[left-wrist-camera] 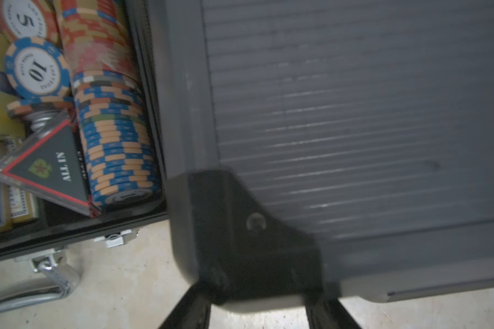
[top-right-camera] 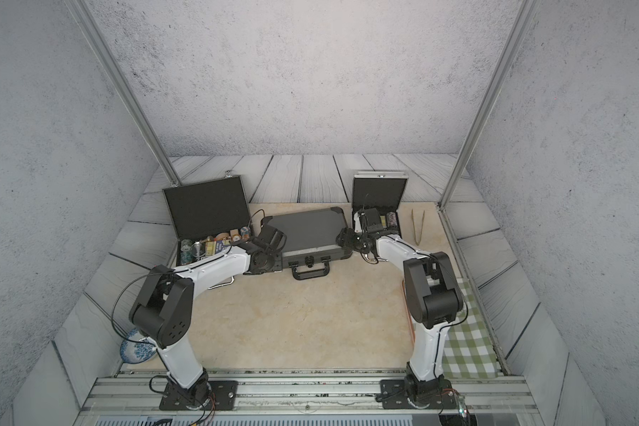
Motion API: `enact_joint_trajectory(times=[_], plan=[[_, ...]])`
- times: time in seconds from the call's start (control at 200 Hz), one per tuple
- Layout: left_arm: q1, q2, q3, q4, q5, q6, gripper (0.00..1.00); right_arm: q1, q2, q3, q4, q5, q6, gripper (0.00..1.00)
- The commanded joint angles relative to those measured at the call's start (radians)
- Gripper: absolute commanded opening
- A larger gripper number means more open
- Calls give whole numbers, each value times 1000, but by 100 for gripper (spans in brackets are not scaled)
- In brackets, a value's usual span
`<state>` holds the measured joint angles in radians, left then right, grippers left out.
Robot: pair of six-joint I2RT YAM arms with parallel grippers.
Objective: Close the poker set cases
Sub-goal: Move the poker set case to the center of the board.
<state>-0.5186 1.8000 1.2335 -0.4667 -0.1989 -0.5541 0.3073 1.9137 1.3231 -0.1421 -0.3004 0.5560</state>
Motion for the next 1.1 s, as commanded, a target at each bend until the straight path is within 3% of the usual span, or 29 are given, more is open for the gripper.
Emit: enact_joint_trajectory(times=[0.0, 0.626, 0.826, 0.931, 1.091], plan=[[21, 21, 28, 25, -45, 1, 54, 26, 73, 31, 14, -86, 27, 72], [92, 153, 174, 84, -32, 51, 50, 36, 245, 228, -34, -117, 73, 67], [92, 66, 133, 49, 45, -3, 54, 30, 97, 165, -129, -3, 109, 74], [92, 42, 118, 60, 37, -6, 54, 31, -12, 97, -158, 110, 196, 76], [92, 37, 119, 57, 32, 4, 55, 70, -113, 14, -127, 175, 285, 76]])
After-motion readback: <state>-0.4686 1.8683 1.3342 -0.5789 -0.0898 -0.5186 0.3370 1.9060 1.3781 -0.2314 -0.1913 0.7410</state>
